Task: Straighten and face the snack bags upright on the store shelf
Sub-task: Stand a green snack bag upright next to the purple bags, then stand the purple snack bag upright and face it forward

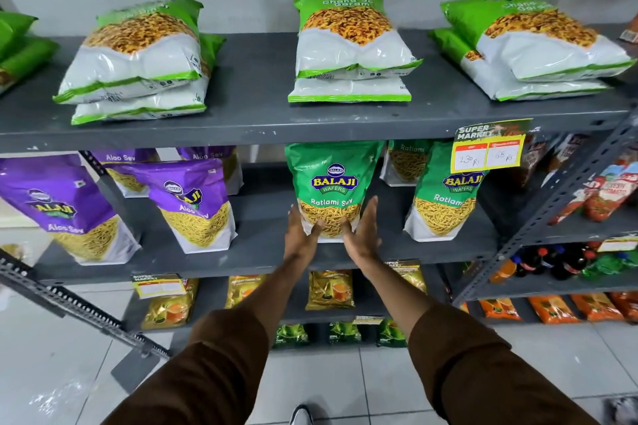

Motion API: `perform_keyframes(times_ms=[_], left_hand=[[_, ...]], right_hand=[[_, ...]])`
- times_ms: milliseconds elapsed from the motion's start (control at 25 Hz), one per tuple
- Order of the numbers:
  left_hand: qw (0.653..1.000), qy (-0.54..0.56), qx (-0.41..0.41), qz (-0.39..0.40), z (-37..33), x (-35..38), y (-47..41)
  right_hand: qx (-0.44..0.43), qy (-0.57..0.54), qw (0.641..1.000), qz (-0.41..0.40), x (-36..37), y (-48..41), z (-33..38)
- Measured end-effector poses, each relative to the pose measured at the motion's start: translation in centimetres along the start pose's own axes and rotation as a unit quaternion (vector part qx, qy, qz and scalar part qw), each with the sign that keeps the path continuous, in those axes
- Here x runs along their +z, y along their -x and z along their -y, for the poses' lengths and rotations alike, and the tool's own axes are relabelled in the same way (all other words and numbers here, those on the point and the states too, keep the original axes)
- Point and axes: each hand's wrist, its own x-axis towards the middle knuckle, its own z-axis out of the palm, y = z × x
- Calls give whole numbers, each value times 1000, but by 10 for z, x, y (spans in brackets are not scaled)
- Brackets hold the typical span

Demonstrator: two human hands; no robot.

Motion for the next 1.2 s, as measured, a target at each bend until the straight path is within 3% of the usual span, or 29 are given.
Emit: perform_keyframes(times_ms=[80,120,240,360,520,600,800,920,1200], left_hand=[[997,-10,55,-50,3,-11,17],[991,-18,103,-78,7,-19,24],[971,-35,187,-145,23,-51,37],[963,10,146,-228,37,-91,35],[931,74,61,-352,66,-163,21],[937,75,37,-340,83,-196,6],[977,87,-41,-189,119,-236,-19],[988,92,-12,-128,126,-242,-21],[993,58,38,-96,120,-244,-15]], right_hand=[[-109,27,989,-101,5,30,15],[-173,28,978,-110,12,44,24],[-280,14,959,-43,45,65,44],[-233,1,972,18,80,70,59],[-71,-34,989,129,134,70,83],[-31,-19,984,174,159,72,94],[9,-43,983,178,208,88,116],[17,-18,988,152,229,95,123],[33,-29,993,112,238,102,132]])
